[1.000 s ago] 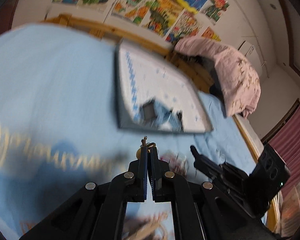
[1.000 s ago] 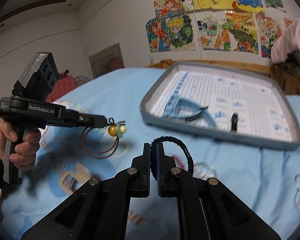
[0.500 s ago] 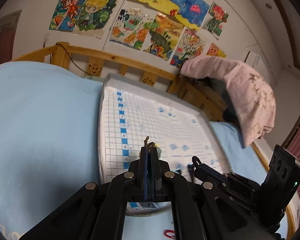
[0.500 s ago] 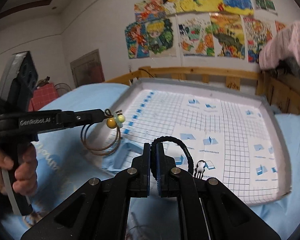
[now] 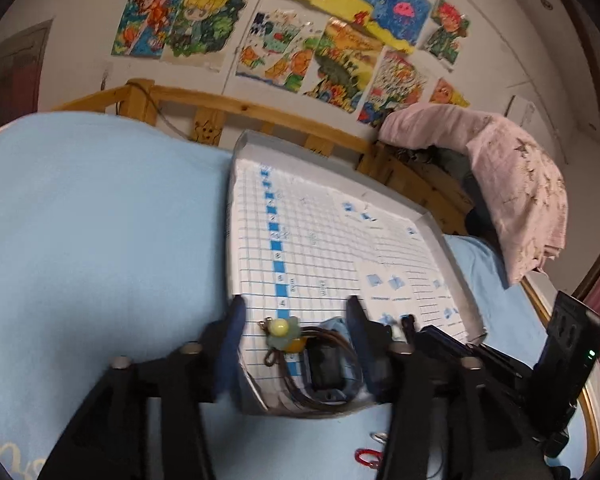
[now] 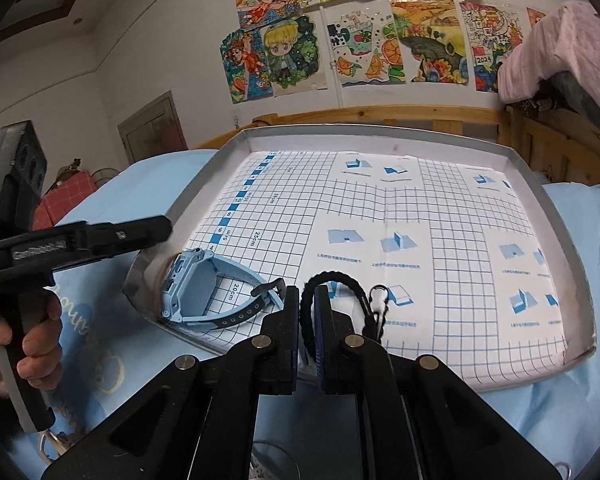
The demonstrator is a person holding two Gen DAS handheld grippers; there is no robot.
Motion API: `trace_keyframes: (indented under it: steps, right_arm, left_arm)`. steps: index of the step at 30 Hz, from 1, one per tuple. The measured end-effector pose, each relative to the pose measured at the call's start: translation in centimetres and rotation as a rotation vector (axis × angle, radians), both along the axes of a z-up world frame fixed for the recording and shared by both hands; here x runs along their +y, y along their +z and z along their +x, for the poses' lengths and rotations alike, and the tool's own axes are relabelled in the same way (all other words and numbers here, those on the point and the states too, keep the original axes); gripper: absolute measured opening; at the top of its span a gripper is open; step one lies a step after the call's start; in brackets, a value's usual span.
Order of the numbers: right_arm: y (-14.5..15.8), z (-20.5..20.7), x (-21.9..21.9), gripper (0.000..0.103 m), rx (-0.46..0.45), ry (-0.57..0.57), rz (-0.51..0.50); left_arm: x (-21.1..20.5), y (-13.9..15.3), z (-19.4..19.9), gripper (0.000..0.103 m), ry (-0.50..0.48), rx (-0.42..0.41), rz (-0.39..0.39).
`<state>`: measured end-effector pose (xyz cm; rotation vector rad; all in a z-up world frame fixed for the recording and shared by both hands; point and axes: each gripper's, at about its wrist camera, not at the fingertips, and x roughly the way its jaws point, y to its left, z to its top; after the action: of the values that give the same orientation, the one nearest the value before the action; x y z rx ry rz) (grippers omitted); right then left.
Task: Organize jewelry
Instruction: 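Place the beaded ring in the tray with the left gripper while the right gripper drops the hair tie there, then move the left tool back over the beige claw clip on the cover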
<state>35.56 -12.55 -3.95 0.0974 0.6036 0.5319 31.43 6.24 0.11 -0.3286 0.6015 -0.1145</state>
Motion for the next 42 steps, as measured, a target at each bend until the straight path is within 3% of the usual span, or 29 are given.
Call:
trace_keyframes:
  steps: [1, 3, 6, 8, 10, 19, 28, 42]
  right_arm:
    - [0.0, -0.1, -0.2, 0.019, -0.003, -0.006, 0.002]
    - [0.3, -0.6, -0.8, 0.037, -0.021, -0.024, 0.018]
    - [0.9, -1.7, -1.7, 0.039, -0.047, -0.050, 0.045]
    - [1.4, -2.4, -2.3, 0.042, -0.065, -0.065, 0.056]
    - [2.2, -3.8, -2.9, 0.059, -0.104, -0.085, 0.073]
    - [6.0, -11.1, -5.8, 0.094, -0.265, -0.142, 0.151]
    - [6.8, -18.6, -7.4, 0.101, -0.325, -0.160, 0.150]
    - [4.7, -26.5, -9.1, 0.101, -0.342, -0.233, 0.069]
  left_arm:
    - [-0.1, 0.3, -0.4, 0.075, 0.017, -0.013, 0.015]
    - [-0.3, 0.9, -1.6, 0.077, 0.033, -0.054, 0.037]
    - [-0.3, 1.6, -2.8, 0.077, 0.040, -0.069, 0.055]
    - [-0.5, 2.1, -3.8, 0.089, 0.047, -0.084, 0.085]
    - [-0.7, 2.6, -5.0, 0.096, 0.062, -0.110, 0.112]
    - [-1.2, 5.0, -12.0, 0.103, 0.101, -0.221, 0.177]
    - [-1.7, 5.2, -19.5, 0.103, 0.101, -0.265, 0.179]
    - [-3.7, 0.9, -26.9, 0.103, 0.101, -0.214, 0.269]
